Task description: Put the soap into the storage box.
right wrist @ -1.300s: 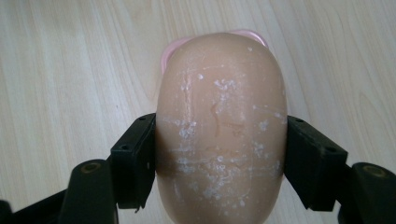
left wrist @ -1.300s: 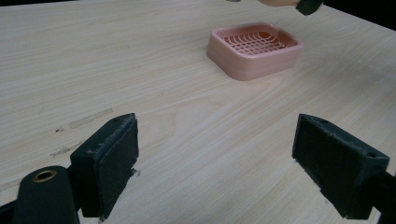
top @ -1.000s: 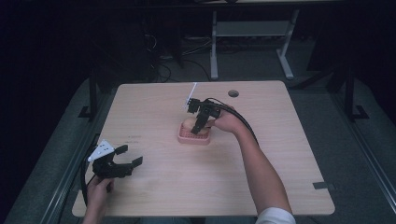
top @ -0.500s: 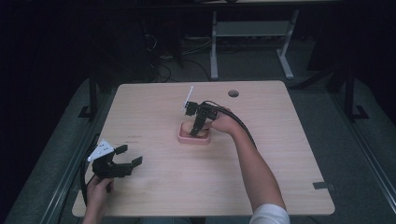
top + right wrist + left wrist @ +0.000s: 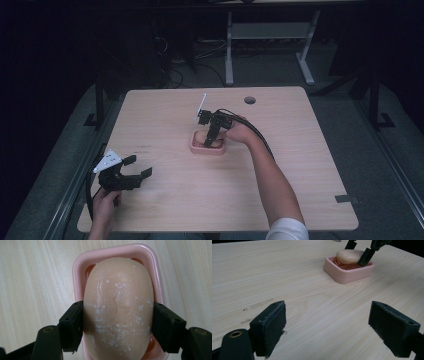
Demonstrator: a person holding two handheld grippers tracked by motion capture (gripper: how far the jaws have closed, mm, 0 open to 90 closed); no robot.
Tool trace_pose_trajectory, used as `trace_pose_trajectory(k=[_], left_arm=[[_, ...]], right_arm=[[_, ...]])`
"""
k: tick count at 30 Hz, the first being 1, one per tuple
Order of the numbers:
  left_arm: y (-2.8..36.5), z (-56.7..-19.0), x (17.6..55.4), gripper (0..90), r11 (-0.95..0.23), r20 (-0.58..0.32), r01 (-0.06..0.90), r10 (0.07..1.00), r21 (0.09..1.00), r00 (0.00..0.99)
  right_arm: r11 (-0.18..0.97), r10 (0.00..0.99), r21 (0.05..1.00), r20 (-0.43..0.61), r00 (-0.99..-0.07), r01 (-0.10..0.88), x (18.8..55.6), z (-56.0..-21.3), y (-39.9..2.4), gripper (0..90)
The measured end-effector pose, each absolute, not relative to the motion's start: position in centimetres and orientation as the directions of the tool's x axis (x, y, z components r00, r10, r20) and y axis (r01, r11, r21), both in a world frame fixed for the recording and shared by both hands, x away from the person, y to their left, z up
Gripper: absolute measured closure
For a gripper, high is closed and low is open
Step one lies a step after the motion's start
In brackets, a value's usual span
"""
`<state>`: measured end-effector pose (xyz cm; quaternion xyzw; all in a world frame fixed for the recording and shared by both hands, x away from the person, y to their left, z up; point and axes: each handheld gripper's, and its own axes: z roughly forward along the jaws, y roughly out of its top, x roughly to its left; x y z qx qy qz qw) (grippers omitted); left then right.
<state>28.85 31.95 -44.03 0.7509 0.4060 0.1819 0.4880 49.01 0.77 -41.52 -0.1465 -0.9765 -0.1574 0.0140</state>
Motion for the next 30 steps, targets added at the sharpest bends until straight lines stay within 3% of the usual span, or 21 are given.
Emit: trace_pose_trajectory(k=[11,15,30], left_arm=[[31.99,-44.02,28.85,14.3,-0.196,-0.121,0.432,0.787,0.88,0.605],[31.99,-44.01,28.85,14.3,-0.196,-0.121,0.432,0.788,0.88,0.604],[31.91,-44.02,28.83,14.3,-0.193,-0.122,0.431,0.788,0.881,0.604]], right_arm=[[0.908,0.281,0.303,0.076,-0.957,0.291,49.03,-41.62,0.86,31.8],[0.894,0.282,0.336,0.087,-0.955,0.295,49.15,-41.14,0.67,35.6],[0.885,0.301,0.343,0.091,-0.949,0.313,48.98,-41.02,-0.02,31.2]])
